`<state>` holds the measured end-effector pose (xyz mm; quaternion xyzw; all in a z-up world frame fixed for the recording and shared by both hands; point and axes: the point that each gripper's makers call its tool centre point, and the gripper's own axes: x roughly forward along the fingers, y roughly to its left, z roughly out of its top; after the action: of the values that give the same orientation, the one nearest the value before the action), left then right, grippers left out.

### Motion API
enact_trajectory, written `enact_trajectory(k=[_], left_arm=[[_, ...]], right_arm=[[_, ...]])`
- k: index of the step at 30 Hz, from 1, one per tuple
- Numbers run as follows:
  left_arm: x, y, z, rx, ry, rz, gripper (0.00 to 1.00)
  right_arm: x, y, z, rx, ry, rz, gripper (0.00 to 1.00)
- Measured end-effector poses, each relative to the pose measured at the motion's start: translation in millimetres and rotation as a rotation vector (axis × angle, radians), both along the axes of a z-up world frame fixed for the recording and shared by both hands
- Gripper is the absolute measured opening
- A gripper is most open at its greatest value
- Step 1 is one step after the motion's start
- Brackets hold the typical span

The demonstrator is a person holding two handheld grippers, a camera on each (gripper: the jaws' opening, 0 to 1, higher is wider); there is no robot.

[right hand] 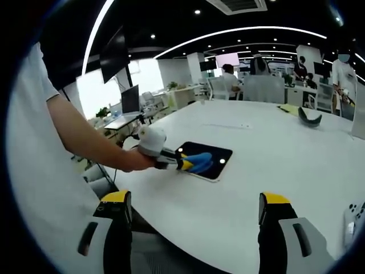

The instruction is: Wipe the mirror surface with the cleaning cloth until all visible marks leave the cleaned area.

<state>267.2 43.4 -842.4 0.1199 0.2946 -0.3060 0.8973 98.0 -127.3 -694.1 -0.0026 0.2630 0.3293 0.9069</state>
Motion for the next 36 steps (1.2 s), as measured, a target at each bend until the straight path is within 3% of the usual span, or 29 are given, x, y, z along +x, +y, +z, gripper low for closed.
enact_trajectory(k=[36], left_arm=[[-26.3, 10, -0.5, 0.019, 0.005, 0.018, 0.07]], right_arm=[[-8, 0, 5.1, -0.009, -0.033, 0.019, 0.92]])
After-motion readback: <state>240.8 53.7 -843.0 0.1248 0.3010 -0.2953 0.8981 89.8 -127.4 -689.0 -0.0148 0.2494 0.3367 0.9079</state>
